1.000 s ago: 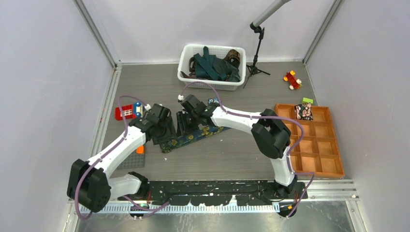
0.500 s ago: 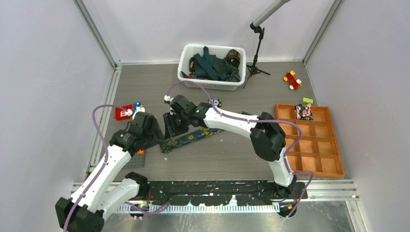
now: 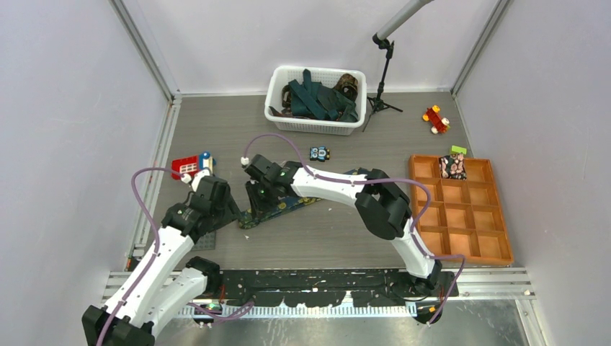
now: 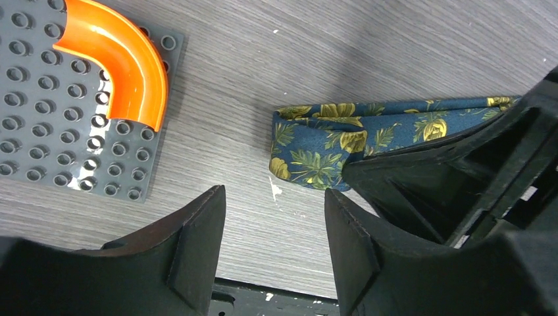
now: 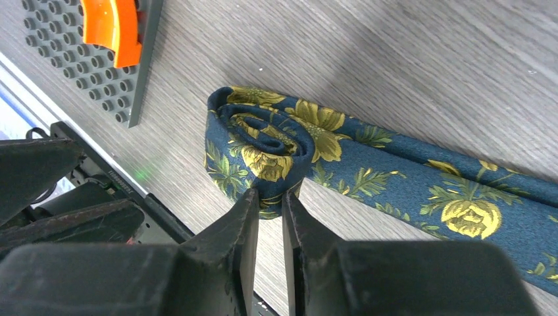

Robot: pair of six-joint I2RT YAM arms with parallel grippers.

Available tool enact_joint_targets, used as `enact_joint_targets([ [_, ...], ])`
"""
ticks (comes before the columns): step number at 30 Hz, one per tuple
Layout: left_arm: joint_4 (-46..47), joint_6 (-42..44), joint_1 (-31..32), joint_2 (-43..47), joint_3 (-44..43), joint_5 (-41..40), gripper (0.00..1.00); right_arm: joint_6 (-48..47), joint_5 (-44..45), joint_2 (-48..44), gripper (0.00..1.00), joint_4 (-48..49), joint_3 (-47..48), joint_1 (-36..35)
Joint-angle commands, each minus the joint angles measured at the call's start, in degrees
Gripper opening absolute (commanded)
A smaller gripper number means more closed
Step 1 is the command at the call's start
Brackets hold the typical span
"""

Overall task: Roll the ties
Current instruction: Roll the tie into the bin.

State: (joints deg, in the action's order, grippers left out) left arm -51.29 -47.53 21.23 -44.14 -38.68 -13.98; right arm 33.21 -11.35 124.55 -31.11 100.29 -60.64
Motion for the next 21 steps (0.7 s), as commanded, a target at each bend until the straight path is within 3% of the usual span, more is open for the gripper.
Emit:
enact_joint_targets([
  [1, 2.4, -0.9, -0.3, -0.4, 1.4, -0.6, 0.58, -1.0, 2.9, -0.5, 0.23, -0.2, 1.2, -0.1],
  [11, 11.2, -0.2, -0.6, -0.2, 7.9, 3.8, 0.57, -3.2, 4.1, 0.4, 0.2, 2.2, -1.2, 0.3],
  [21, 18.8, 1.5, -5.3, -0.3, 12.8, 11.3, 0.57, -4.2, 3.7, 1.7, 0.19, 5.2, -3.5, 1.1],
])
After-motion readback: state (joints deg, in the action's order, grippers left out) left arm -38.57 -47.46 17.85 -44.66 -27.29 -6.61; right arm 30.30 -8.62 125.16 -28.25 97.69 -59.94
